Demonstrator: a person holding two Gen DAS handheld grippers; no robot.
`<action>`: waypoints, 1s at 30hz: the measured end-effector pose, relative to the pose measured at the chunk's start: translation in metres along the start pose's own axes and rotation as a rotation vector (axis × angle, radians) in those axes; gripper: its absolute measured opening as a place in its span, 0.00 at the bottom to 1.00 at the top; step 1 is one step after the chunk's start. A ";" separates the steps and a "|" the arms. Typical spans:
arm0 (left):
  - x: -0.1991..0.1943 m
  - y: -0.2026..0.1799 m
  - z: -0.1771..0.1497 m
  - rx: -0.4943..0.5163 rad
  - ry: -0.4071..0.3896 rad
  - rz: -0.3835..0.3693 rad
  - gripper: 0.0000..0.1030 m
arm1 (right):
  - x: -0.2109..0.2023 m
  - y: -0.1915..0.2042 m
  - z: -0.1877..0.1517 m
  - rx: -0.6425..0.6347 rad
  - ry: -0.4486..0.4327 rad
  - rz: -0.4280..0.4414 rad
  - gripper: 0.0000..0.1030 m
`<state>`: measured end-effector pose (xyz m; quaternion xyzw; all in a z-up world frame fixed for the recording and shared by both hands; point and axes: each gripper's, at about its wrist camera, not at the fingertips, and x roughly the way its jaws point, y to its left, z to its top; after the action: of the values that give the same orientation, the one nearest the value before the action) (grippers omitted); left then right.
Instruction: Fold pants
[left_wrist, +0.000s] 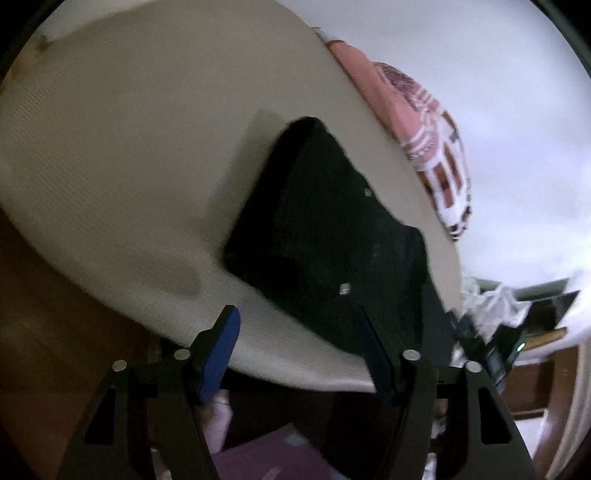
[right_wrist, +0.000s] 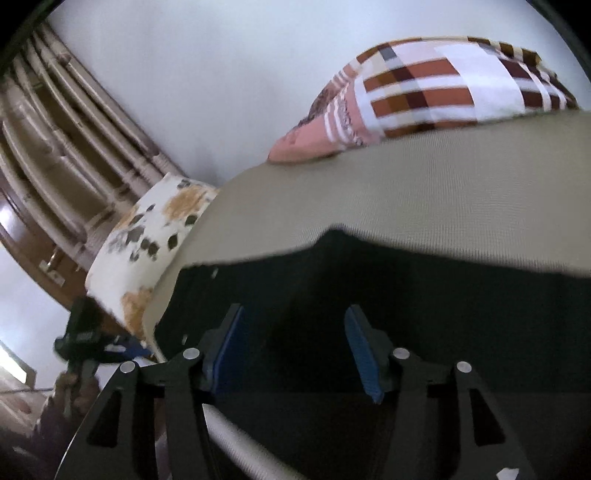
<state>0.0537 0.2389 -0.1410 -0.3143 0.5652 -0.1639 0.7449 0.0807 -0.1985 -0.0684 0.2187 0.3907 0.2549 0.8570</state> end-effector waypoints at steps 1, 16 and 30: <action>0.003 -0.003 0.002 0.013 0.000 -0.003 0.34 | -0.004 0.001 -0.011 0.015 0.005 0.009 0.53; 0.014 -0.021 0.006 0.282 -0.127 0.154 0.13 | -0.033 -0.009 -0.059 0.142 -0.039 0.037 0.53; -0.001 -0.032 -0.009 0.313 -0.184 0.222 0.51 | -0.152 -0.109 -0.080 0.478 -0.247 0.009 0.53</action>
<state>0.0489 0.2130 -0.1201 -0.1443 0.4935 -0.1374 0.8466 -0.0386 -0.3608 -0.0938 0.4459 0.3314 0.1307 0.8211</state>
